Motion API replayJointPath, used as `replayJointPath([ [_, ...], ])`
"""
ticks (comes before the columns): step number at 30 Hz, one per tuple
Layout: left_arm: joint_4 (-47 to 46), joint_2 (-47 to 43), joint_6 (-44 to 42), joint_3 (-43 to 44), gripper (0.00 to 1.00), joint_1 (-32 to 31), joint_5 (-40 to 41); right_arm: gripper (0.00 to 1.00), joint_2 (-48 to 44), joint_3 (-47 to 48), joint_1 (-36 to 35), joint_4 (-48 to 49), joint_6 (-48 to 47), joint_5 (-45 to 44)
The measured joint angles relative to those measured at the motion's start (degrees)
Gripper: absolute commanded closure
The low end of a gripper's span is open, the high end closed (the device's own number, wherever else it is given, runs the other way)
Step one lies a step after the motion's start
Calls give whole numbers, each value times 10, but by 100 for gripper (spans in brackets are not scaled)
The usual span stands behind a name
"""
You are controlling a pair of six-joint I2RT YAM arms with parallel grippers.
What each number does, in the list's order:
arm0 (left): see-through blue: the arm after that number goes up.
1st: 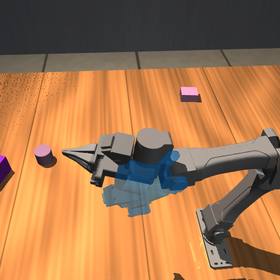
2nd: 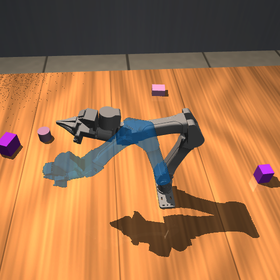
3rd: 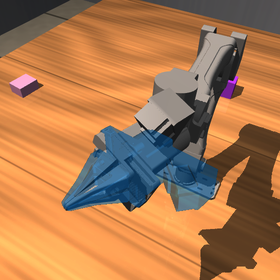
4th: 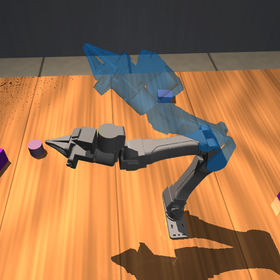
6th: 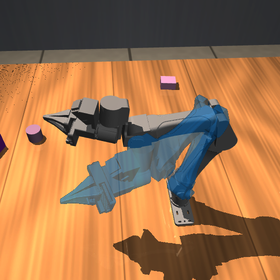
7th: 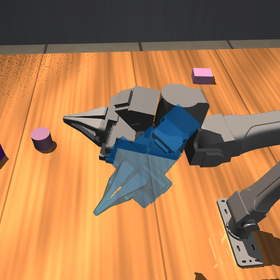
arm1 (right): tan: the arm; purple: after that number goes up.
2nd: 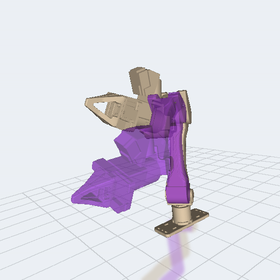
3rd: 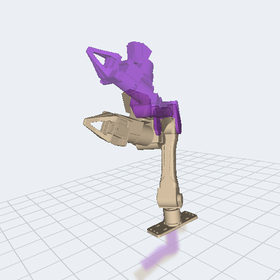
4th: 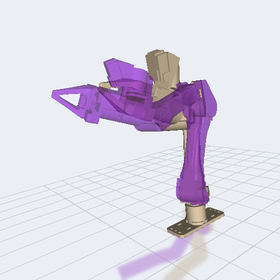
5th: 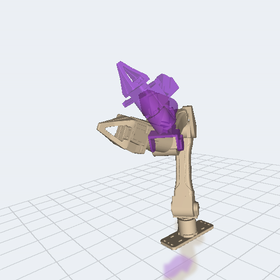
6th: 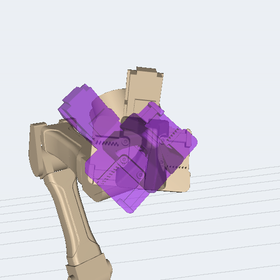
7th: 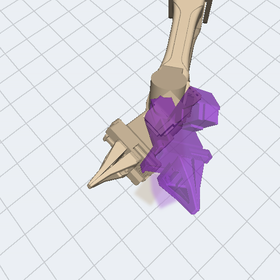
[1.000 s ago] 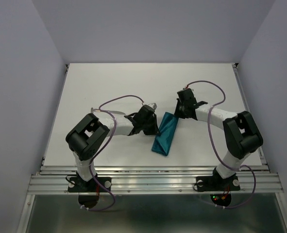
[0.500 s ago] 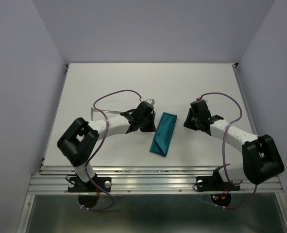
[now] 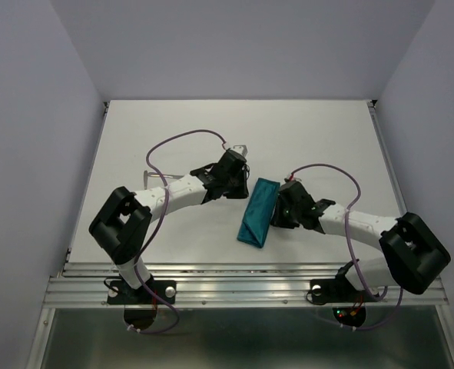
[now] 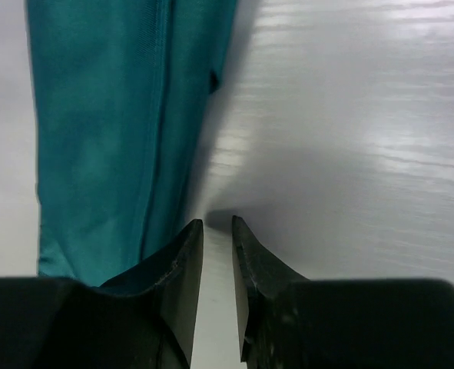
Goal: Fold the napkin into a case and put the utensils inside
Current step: Fold the 2/3-rectangle-folded napkin at the center of the board.
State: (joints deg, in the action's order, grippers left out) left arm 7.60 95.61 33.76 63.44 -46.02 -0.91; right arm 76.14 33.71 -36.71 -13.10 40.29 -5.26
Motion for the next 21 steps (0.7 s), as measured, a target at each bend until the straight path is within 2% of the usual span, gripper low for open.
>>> replayJointPath([
  [10,9,0,-4,3,71,0,19,72,95,52,-68,78,25,34],
  [15,22,2,-8,11,68,0,22,64,101,64,-86,66,31,6],
  [16,26,7,-10,20,64,0,23,61,92,64,-81,56,30,-5],
  [20,30,35,-20,58,64,0,23,51,27,54,-4,28,15,-33],
  [21,32,46,-23,68,58,0,25,50,4,49,36,24,9,-37],
])
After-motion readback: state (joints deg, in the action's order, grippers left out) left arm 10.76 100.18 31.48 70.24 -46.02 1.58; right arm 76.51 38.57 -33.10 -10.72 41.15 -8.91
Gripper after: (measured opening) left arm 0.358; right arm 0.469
